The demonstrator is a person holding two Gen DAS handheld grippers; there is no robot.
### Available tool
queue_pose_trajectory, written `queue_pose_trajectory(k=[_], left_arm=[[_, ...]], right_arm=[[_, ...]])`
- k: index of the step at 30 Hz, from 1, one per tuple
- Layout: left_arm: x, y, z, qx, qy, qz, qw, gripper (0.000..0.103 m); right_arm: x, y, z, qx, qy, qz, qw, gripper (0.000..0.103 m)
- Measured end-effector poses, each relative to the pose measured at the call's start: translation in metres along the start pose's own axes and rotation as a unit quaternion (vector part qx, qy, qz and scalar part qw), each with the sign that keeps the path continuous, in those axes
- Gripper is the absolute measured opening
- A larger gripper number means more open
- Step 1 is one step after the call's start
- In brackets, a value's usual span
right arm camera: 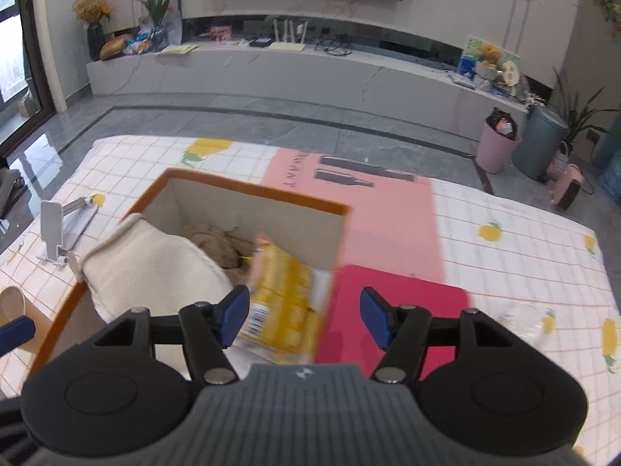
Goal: Organize soft objects
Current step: 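Move both tools back to the table and grasp the plastic-wrapped bundle with the right tool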
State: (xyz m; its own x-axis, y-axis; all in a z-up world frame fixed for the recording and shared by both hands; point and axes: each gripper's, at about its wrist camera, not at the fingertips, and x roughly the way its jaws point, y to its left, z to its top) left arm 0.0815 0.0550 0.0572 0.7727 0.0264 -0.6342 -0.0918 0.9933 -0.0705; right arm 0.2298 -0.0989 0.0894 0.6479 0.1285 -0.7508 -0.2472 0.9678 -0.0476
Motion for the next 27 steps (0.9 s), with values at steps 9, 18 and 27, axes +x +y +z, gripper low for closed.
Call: queue_pose_trajectory(k=[9,18,27], left_arm=[[-0.019,-0.041,-0.003,0.015,-0.016,-0.035,0.9992,0.075],[-0.020,-0.097,-0.023,0.037,-0.028,-0.033,0.9984,0.076],[-0.007,-0.156,-0.054,0.109,0.024,-0.088,0.9898,0.076]], right_arm=[[-0.055,-0.111,-0.040,0.064,-0.022,-0.051,0.996,0.068],[-0.071,-0.218,-0.112,0.176,-0.010,-0.109,0.978,0.069],[-0.030,-0.258,-0.158,0.268,-0.017,-0.082,0.960,0.070]])
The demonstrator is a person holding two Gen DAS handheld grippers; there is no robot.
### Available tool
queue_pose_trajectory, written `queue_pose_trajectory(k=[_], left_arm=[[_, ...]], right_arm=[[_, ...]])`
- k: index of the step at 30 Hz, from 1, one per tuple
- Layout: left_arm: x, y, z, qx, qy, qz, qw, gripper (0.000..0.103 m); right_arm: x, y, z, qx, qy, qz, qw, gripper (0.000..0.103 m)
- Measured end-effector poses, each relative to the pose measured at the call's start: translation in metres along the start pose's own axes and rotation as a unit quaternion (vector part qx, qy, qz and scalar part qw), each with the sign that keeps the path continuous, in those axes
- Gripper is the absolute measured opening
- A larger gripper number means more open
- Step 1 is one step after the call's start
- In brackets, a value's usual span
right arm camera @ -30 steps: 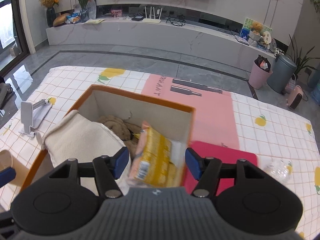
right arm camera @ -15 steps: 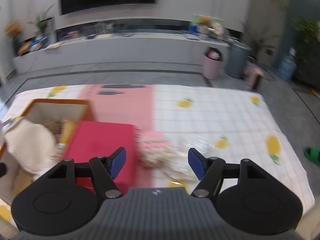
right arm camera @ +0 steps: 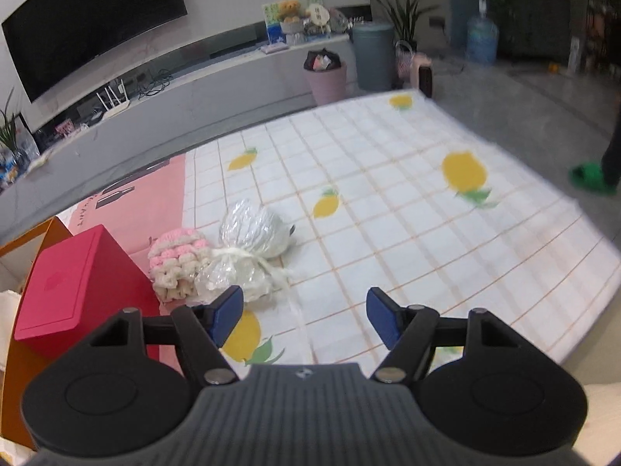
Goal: Organize soft objects
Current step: 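Move both tools back to the table and grasp the plastic-wrapped bundle with the right tool, then lower the left tool onto the pink-and-white knitted toy and grasp it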
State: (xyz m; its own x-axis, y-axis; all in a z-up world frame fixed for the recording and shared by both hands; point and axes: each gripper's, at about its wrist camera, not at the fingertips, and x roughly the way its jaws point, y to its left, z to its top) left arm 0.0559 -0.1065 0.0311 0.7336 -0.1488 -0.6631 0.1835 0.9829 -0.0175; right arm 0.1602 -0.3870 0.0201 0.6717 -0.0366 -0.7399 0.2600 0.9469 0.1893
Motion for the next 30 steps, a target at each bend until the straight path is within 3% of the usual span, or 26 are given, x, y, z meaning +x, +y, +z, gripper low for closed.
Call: queue_pose_trajectory(k=[11,18,24,27,30], left_arm=[[0.047,-0.023,-0.016,0.008,0.021,-0.014,0.9996,0.076],[0.055,-0.028,-0.022,0.034,-0.003,0.011,0.9994,0.077],[0.055,-0.030,-0.023,0.041,-0.009,0.014,0.9990,0.077],[0.054,-0.029,-0.022,0.039,-0.009,0.011,0.9991,0.077],[0.053,-0.028,-0.022,0.039,-0.009,0.011,0.9991,0.077]], right_arm=[[0.068,0.014,0.016,0.037,0.020,0.049,0.998,0.070],[0.111,0.032,0.027,0.048,0.038,0.056,0.997,0.070],[0.131,0.045,0.025,0.017,0.038,0.053,0.998,0.070],[0.138,0.047,0.022,-0.003,0.042,0.045,0.998,0.057],[0.140,0.042,0.020,-0.003,0.041,0.057,0.998,0.052]])
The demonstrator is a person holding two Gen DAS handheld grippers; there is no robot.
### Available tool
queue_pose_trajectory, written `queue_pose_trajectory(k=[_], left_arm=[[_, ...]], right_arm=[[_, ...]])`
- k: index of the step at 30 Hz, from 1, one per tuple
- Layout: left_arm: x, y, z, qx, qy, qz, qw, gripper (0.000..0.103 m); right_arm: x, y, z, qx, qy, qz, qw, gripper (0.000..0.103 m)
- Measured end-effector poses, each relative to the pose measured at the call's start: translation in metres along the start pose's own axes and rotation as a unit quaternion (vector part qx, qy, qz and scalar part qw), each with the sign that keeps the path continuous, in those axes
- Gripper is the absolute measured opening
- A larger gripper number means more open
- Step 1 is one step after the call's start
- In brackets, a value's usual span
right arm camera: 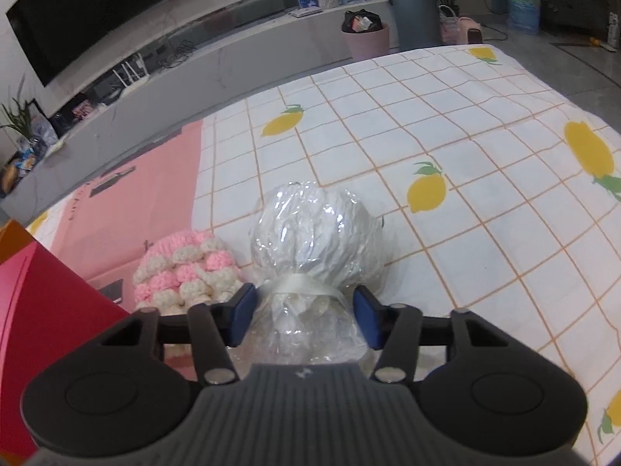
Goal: Organize soft objects
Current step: 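Lower the left tool onto the pink-and-white knitted toy and grasp it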
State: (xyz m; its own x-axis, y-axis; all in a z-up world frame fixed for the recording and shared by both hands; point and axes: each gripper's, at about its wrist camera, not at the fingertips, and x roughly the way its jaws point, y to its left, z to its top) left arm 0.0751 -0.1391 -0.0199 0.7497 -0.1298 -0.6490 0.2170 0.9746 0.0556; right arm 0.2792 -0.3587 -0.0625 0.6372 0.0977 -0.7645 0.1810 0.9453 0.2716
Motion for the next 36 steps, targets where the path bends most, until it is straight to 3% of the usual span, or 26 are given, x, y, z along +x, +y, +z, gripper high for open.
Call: queue_pose_trajectory(k=[6,12,15,21,26,32,36], left_arm=[[-0.006,0.003,-0.002,-0.004,-0.002,0.004,1.0000,0.077],[-0.016,0.010,-0.002,-0.025,-0.004,-0.011,0.9996,0.077],[-0.024,0.002,-0.003,-0.009,-0.012,-0.024,0.9996,0.077],[-0.037,-0.040,-0.012,0.062,-0.036,-0.063,0.9954,0.080],[-0.030,-0.079,-0.020,0.085,-0.047,-0.072,0.9927,0.079],[-0.008,-0.117,-0.014,0.062,-0.062,-0.033,0.9956,0.079],[0.013,-0.132,-0.007,0.041,-0.072,-0.007,0.9965,0.079]], right_arm=[[-0.021,-0.017,-0.010,0.002,0.019,-0.011,1.000,0.046],[-0.061,-0.034,-0.035,-0.058,0.051,-0.076,0.994,0.046],[-0.080,-0.043,-0.050,-0.072,0.053,-0.106,0.990,0.047],[-0.094,-0.057,-0.053,-0.066,0.041,-0.110,0.991,0.044],[-0.110,-0.081,-0.035,0.019,0.018,-0.018,0.999,0.042],[-0.122,-0.102,-0.030,0.024,0.003,-0.028,0.999,0.042],[-0.127,-0.130,-0.029,0.059,0.004,-0.064,0.996,0.042]])
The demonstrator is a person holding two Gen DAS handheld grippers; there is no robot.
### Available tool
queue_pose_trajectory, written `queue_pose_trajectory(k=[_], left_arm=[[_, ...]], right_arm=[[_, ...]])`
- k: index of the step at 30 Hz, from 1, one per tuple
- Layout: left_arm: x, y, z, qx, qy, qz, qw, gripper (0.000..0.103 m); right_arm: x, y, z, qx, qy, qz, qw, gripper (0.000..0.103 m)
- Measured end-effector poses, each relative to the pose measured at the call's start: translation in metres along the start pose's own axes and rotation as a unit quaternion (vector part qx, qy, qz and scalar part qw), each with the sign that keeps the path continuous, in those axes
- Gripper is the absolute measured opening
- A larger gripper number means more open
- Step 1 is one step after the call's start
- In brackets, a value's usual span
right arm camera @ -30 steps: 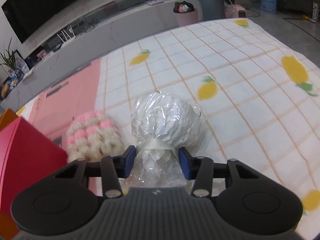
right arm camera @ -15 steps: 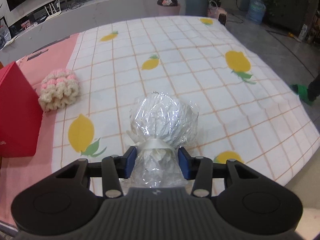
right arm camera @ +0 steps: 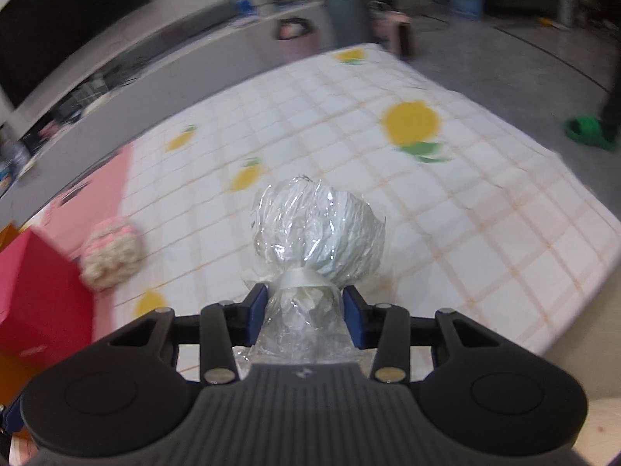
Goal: Organize soft objects
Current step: 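Lower the left tool onto the pink-and-white knitted toy and grasp it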
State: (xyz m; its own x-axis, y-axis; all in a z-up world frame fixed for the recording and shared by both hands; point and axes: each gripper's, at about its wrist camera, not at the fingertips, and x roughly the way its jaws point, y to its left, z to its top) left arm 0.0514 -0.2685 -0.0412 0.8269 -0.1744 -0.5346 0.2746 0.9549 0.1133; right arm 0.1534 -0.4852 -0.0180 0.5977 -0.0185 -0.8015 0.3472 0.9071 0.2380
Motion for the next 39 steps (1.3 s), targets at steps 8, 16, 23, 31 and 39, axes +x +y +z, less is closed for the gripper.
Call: queue_pose_trajectory(k=[8,16,23,31,39], left_arm=[[0.050,-0.028,0.014,-0.024,-0.031,0.071,0.9967,0.080],[0.097,-0.035,0.029,-0.101,-0.024,0.177,0.9788,0.080],[0.135,-0.022,0.041,-0.174,0.025,0.230,0.9573,0.081],[0.149,-0.010,0.043,-0.232,0.018,0.235,0.9437,0.083],[0.160,0.003,0.037,-0.301,0.038,0.231,0.9244,0.084]], right_arm=[[0.003,-0.037,0.014,0.073,-0.011,0.047,0.996,0.042],[0.003,-0.049,0.021,0.075,-0.018,0.012,0.997,0.042],[0.018,-0.046,0.021,0.072,0.000,0.035,0.997,0.042],[0.020,-0.051,0.021,0.076,0.004,0.022,0.997,0.043],[0.026,-0.042,0.019,0.062,0.013,0.023,0.998,0.043]])
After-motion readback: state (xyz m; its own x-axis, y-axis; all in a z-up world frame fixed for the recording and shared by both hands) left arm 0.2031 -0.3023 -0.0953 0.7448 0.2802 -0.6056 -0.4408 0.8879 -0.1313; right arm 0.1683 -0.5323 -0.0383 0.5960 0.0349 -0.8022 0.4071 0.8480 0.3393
